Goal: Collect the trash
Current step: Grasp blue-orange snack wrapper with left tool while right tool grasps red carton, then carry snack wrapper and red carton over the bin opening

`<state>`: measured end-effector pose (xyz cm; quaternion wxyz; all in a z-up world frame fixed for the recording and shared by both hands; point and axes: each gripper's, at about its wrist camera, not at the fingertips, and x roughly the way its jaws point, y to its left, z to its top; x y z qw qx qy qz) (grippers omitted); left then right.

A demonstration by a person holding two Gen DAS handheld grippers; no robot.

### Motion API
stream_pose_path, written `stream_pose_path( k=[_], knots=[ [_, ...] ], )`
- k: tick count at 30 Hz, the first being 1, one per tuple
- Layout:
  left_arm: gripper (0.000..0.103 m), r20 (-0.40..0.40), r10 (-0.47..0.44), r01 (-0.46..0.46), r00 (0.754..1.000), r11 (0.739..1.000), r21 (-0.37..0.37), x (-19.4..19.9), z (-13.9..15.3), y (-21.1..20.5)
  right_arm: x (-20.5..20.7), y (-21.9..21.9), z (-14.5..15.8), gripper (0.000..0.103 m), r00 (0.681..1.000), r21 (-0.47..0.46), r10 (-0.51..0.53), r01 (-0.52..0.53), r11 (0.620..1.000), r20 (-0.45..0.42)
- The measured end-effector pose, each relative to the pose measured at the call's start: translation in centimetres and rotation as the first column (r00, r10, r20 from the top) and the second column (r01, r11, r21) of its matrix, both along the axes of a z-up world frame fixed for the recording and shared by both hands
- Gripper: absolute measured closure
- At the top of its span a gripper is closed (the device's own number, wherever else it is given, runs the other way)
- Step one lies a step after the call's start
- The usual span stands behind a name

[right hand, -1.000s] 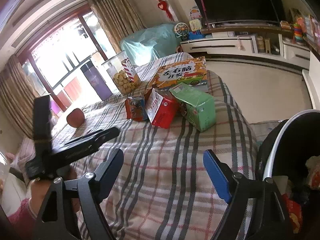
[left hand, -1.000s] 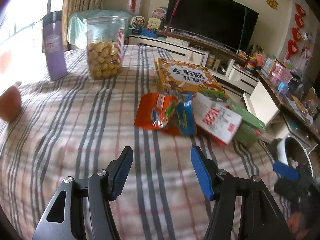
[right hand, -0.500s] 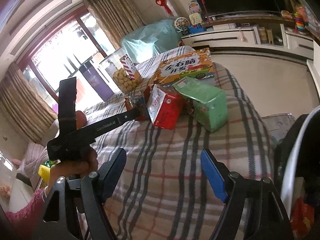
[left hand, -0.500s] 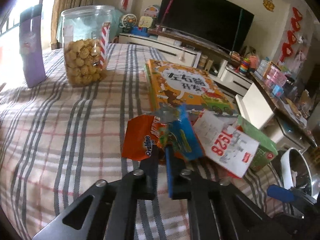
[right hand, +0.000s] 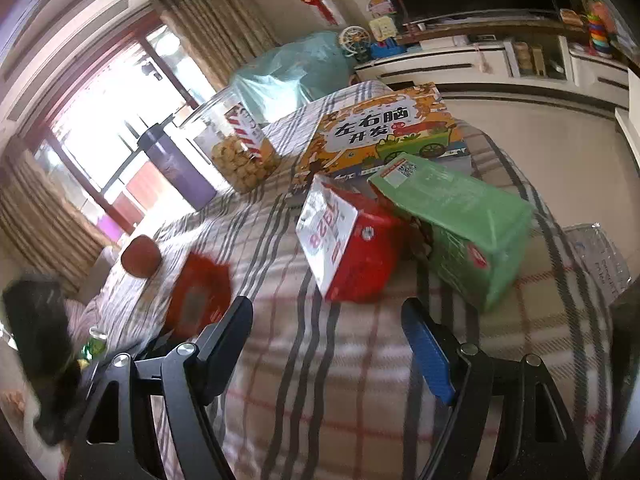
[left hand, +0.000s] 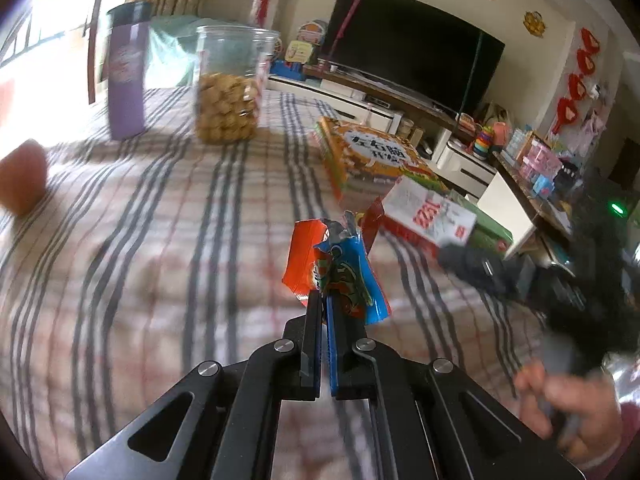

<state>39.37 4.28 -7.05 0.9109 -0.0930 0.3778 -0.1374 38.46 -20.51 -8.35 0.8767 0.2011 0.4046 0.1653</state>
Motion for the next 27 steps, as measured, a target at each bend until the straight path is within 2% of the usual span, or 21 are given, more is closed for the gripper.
stream_pose_path(
  k=[5,7,8,9,10,13,18,24,27],
  knots=[
    [0.103,-0.021,0.035,-0.036,0.999,0.999,-0.033,-3.4,0.0,2.1,0.9,-0.3,-0.1,0.025,0.999,0.040,-0.050,0.050,0.998,0.000],
    [0.103,-0.027,0.040,-0.041,0.999,0.998,-0.036,-4.4,0.1,2.5,1.3,-0.3,-0.1,0.031,0.998,0.050,-0.064,0.064,0.997,0.001],
    [0.103,-0.031,0.042,-0.043,0.999,0.998,-0.038,-4.8,0.1,2.6,1.5,-0.3,-0.2,0.041,0.998,0.047,-0.071,0.070,0.996,-0.001],
    [0.103,-0.035,0.042,-0.044,0.998,0.998,-0.036,-5.1,0.1,2.6,1.7,-0.2,-0.3,0.056,0.997,0.037,-0.076,0.076,0.996,-0.006],
    [0.103,-0.039,0.043,-0.044,0.998,0.998,-0.033,-5.5,0.1,2.6,1.7,-0.1,-0.4,0.062,0.997,0.030,-0.075,0.076,0.997,-0.012],
    [0.103,-0.048,0.045,-0.047,0.998,0.999,-0.028,-6.7,0.2,2.6,0.9,0.0,-0.1,0.070,0.998,0.021,-0.057,0.058,0.998,-0.007],
    [0.103,-0.053,0.041,-0.043,0.998,0.999,-0.031,-8.2,0.8,2.4,-3.1,0.2,1.0,0.072,0.999,-0.045,0.005,-0.004,0.999,0.038],
    [0.103,-0.069,0.025,-0.028,0.997,0.999,-0.033,-9.8,1.3,1.9,-8.7,-0.5,0.9,0.072,0.996,-0.141,0.084,-0.077,0.987,0.044],
    [0.103,-0.072,0.019,-0.021,0.997,0.999,-0.032,-10.6,1.3,1.5,-10.3,-0.4,0.7,0.071,0.994,-0.176,0.108,-0.101,0.979,0.031]
  ],
)
